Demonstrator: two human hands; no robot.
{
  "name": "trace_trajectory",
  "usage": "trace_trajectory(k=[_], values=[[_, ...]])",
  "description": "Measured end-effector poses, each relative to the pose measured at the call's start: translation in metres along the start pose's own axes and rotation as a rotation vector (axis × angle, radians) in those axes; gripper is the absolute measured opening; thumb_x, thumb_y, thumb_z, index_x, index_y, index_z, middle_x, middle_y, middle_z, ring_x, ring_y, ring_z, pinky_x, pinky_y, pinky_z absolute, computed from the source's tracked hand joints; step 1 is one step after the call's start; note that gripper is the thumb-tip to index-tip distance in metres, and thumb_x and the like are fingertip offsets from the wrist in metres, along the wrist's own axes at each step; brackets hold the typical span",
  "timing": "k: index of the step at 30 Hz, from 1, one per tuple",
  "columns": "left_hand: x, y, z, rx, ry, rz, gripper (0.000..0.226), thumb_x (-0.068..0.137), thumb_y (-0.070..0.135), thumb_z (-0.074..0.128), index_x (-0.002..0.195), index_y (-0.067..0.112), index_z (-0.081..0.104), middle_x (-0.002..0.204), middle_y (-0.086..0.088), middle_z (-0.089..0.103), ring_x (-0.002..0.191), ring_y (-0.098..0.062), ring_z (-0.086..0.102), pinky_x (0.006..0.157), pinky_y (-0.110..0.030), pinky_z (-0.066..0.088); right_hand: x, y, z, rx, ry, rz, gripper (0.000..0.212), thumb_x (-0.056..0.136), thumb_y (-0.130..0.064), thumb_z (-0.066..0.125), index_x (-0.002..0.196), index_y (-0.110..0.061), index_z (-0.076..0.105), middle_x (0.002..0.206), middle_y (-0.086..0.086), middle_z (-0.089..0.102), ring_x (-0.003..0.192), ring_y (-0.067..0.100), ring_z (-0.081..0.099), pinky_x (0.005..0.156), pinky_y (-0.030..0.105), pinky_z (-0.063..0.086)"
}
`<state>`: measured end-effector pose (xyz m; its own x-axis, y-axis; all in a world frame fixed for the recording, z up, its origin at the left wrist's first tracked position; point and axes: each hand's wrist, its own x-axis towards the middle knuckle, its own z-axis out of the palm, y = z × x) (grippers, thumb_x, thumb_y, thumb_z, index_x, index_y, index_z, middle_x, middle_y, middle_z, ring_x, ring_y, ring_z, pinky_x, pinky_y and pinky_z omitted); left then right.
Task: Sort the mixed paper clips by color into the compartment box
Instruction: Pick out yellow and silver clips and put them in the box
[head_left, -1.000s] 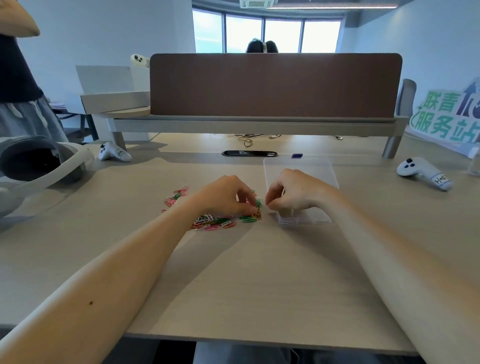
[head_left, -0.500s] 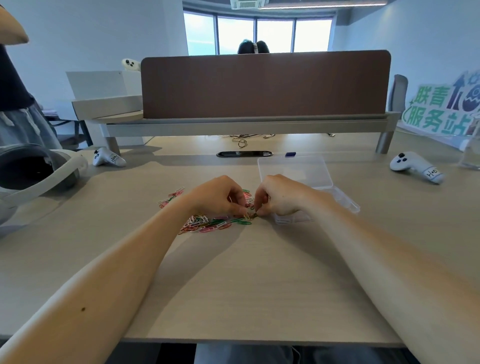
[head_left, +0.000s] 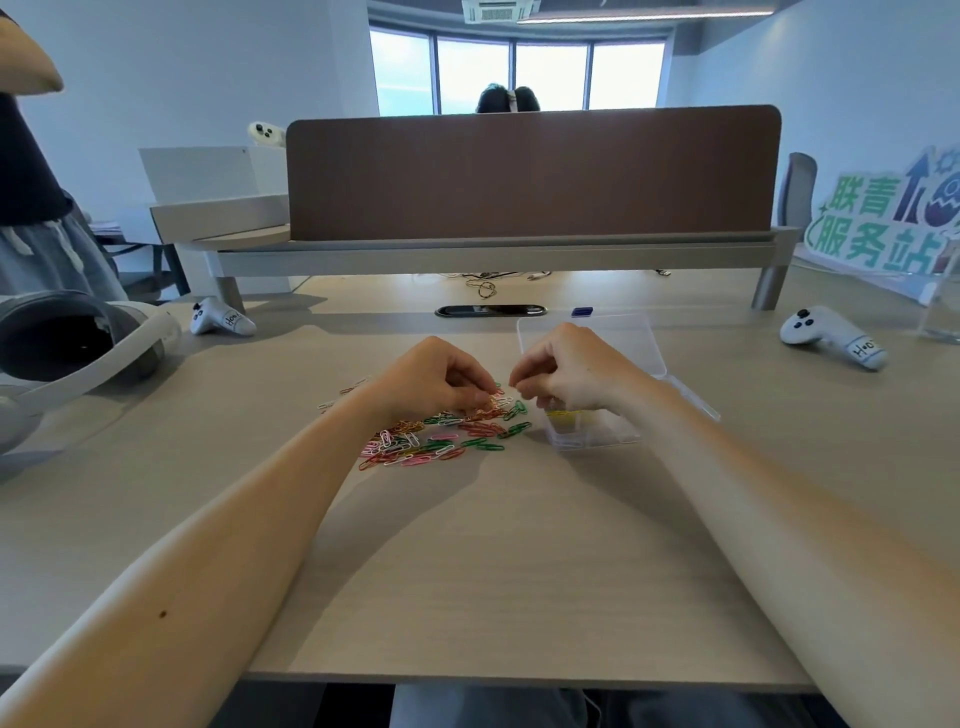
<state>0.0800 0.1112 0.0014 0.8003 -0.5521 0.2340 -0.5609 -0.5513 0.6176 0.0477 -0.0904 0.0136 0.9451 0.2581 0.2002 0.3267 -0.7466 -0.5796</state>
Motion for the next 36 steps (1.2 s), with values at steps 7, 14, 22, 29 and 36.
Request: trace_trajectory(k=[7, 14, 22, 29, 36], values=[[0.021, 0.023, 0.010, 0.017, 0.081, 0.049, 0.010, 0.080, 0.012, 0.075, 0.090, 0.016, 0.076, 0.078, 0.004, 0.074, 0.066, -0.008, 0.068, 0.064, -0.015, 0.052, -0.008, 0.018, -0.032, 0.098, 0.071, 0.112, 0.020, 0.075, 0.002, 0.077, 0.075, -0.018, 0.075, 0.063, -0.003, 0.071, 0.060, 0.010, 0.066, 0.056, 0.020, 0.049], [0.037, 0.043, 0.035, 0.126, 0.023, 0.074, 0.012, 0.080, 0.014, 0.075, 0.092, 0.015, 0.077, 0.083, 0.005, 0.073, 0.073, -0.004, 0.067, 0.072, -0.015, 0.054, -0.011, 0.026, -0.037, -0.009, -0.029, 0.157, 0.017, 0.074, -0.003, 0.078, 0.077, -0.019, 0.076, 0.068, 0.000, 0.072, 0.063, 0.014, 0.064, 0.062, 0.025, 0.054], [0.023, 0.026, -0.001, 0.151, 0.057, 0.037, 0.012, 0.083, 0.013, 0.071, 0.094, 0.016, 0.075, 0.085, 0.007, 0.070, 0.074, -0.002, 0.066, 0.074, -0.016, 0.055, -0.010, 0.019, -0.030, -0.001, -0.016, 0.085, 0.015, 0.082, -0.006, 0.073, 0.085, -0.021, 0.074, 0.076, -0.011, 0.069, 0.074, 0.006, 0.064, 0.061, 0.014, 0.044], [-0.010, -0.016, -0.047, 0.310, -0.064, -0.121, 0.008, 0.080, 0.020, 0.075, 0.085, 0.026, 0.074, 0.085, 0.010, 0.072, 0.070, 0.002, 0.063, 0.068, -0.015, 0.048, 0.008, -0.016, -0.001, -0.075, -0.105, -0.053, 0.015, 0.083, -0.016, 0.076, 0.097, -0.014, 0.076, 0.083, -0.009, 0.070, 0.081, 0.005, 0.066, 0.072, 0.017, 0.051], [-0.022, -0.038, -0.040, 0.436, -0.036, -0.228, 0.022, 0.080, 0.039, 0.072, 0.094, 0.022, 0.074, 0.088, 0.007, 0.070, 0.079, -0.007, 0.060, 0.063, -0.014, 0.043, 0.035, -0.036, 0.025, -0.146, -0.115, -0.091, 0.019, 0.086, -0.014, 0.072, 0.104, -0.010, 0.075, 0.100, 0.001, 0.072, 0.084, 0.011, 0.063, 0.083, 0.028, 0.052]])
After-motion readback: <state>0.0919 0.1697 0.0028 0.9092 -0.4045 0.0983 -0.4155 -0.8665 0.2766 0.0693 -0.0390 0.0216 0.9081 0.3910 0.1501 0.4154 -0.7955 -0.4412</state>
